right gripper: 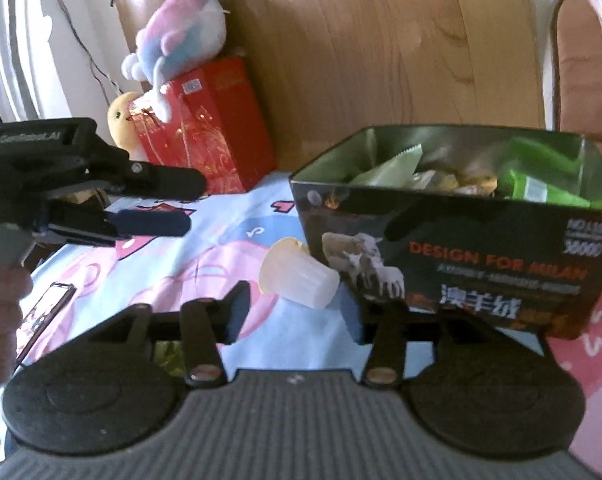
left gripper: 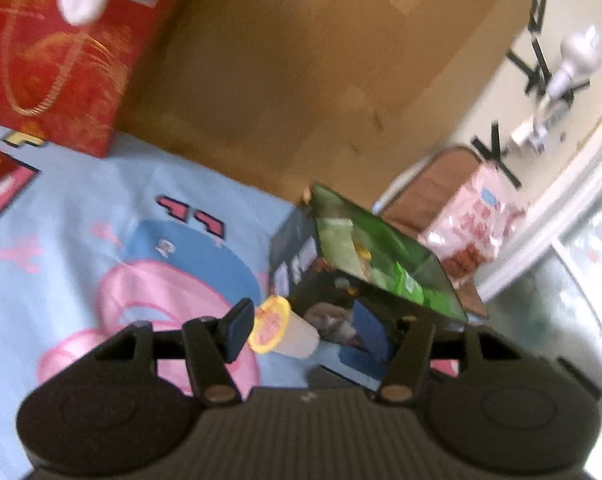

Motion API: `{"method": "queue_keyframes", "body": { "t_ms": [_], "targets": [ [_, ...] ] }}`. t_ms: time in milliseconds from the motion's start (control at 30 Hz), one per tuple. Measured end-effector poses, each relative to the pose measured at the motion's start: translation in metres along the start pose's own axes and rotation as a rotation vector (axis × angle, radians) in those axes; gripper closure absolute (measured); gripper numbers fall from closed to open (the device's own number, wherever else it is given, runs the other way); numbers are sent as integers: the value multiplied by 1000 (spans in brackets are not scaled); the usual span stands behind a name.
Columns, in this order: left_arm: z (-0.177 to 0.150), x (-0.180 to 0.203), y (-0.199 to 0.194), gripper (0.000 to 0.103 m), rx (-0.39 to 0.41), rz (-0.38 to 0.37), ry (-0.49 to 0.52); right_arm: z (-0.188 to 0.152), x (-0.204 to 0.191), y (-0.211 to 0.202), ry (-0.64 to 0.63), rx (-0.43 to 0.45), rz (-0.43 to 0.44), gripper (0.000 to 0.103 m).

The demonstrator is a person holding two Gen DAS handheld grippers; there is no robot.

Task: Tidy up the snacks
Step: 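Grasp the white cup with yellow lid using the left tool, then carry the white cup with the left tool into the tin box and release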

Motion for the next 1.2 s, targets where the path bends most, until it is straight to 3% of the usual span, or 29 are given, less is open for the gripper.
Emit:
{"method": "queue_keyframes", "body": {
  "t_ms": [200,300,333,433,600,800,967,1200],
  "targets": [
    [-6,8,31,43,-43,29,67,1,-1,22,2,-44,-32,38],
    [-10,6,47,51,-77,38,66,1,-4,36,-18,-68,-45,36],
    [-13,4,53,60,-97,34,56,-1,-5,40,-16,-83,-36,38],
    [-18,9,51,65,-101,52,72,-4,-6,38,-39,-71,-65,45],
    [-39,36,32,65,-112,-40,66,-19,0,-3,-33,-50,-49,45],
    [-79,85,22,65,-163,-104,118,-54,9,-66,-58,15,-100,45],
    [-99,122,13,65,-178,-128,209,-78,21,-104,-22,57,-133,45],
    [-123,146,4,63,-218,-165,236,-85,23,-132,-45,107,-168,45]
  ]
}}
Point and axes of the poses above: each gripper's, at about its wrist camera, not at the fingertips, and y roughly the way its jaws point, x to its right, z to its top, the point moved 6 cm from there along y, roughly the way its jaws point, and after that the axes turned 14 degrees about y, right-handed, at the moved point
